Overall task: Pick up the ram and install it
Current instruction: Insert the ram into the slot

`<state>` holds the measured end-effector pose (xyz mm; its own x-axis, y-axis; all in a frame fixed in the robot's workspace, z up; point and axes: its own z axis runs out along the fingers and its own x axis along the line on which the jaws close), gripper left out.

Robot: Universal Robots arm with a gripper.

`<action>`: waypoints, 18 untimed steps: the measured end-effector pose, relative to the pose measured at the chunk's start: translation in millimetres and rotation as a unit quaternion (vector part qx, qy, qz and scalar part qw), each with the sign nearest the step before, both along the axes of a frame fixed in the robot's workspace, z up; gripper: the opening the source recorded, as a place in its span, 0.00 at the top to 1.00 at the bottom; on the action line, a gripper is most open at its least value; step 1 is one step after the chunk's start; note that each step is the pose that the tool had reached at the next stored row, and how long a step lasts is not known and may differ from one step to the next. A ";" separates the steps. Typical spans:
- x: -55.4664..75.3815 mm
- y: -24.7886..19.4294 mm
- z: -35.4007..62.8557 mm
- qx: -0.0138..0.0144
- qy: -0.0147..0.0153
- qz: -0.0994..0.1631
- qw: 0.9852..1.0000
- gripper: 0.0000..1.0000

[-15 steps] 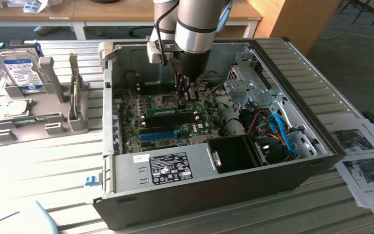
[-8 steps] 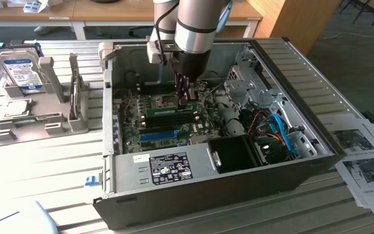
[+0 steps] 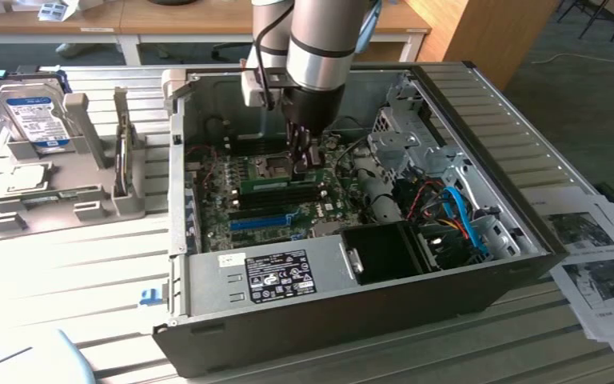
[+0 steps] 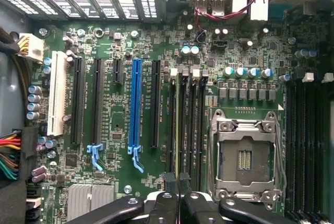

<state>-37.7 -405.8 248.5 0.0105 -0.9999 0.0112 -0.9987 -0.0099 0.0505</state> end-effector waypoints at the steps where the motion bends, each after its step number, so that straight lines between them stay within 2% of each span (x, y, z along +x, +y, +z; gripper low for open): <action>1: 0.0 0.0 -0.6 0.000 0.000 0.000 1.000 0.89; 18: 0.0 0.0 -2.4 0.000 0.000 -0.006 1.000 0.89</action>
<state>-37.7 -405.8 246.1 -0.0025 -0.9999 0.0113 -0.9987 0.0031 0.0506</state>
